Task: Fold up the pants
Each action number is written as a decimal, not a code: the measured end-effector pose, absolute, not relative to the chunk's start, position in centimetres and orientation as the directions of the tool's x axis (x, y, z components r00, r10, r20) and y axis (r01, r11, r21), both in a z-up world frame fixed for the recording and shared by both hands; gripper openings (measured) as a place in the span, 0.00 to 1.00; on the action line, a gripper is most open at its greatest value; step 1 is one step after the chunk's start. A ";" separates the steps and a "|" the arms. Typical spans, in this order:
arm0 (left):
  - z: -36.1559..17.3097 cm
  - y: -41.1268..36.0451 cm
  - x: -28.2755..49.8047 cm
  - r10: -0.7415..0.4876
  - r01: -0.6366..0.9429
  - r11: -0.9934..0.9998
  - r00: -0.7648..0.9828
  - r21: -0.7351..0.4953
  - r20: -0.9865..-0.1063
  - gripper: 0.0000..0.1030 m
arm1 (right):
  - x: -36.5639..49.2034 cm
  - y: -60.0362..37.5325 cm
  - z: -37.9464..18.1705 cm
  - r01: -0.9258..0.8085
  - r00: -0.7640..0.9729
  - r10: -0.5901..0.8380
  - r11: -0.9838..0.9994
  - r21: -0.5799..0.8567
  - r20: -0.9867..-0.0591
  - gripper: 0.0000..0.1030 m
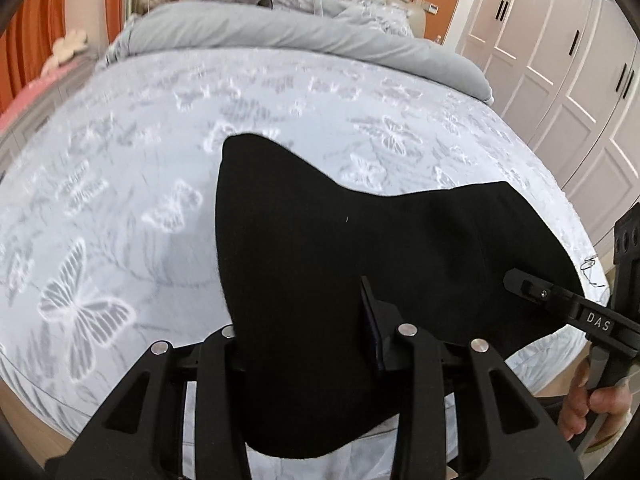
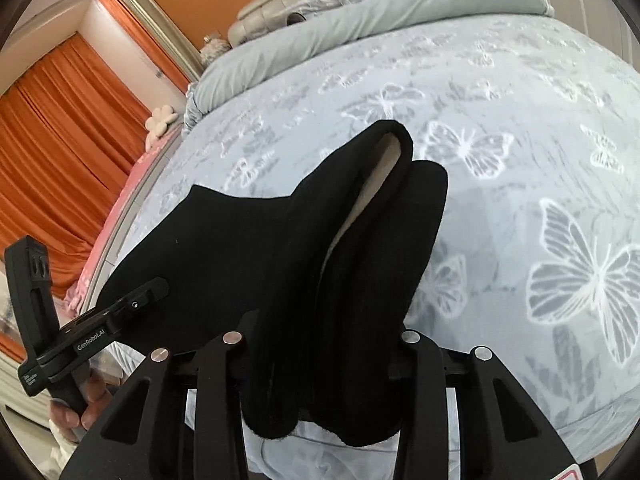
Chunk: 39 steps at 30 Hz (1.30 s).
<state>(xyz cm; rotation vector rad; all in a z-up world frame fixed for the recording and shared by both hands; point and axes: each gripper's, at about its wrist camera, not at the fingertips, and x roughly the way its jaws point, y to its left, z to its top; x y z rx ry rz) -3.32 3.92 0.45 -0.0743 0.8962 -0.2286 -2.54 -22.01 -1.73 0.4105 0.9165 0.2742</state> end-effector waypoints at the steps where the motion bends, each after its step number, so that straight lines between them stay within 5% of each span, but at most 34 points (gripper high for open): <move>1: 0.9 3.3 -3.0 -0.217 0.167 0.975 0.614 -0.143 -0.759 0.34 | -2.5 -22.3 -1.6 -0.061 0.587 0.400 0.889 0.455 -0.704 0.34; 28: 5.1 2.5 -1.8 -0.128 0.130 0.991 0.758 -0.044 -0.640 0.34 | -2.2 -21.7 2.9 -0.115 0.706 0.396 0.882 0.457 -0.587 0.34; 39: 13.1 2.7 2.0 -0.144 0.151 0.988 0.850 -0.027 -0.507 0.34 | 2.1 -22.7 11.4 -0.206 0.776 0.414 0.879 0.429 -0.476 0.34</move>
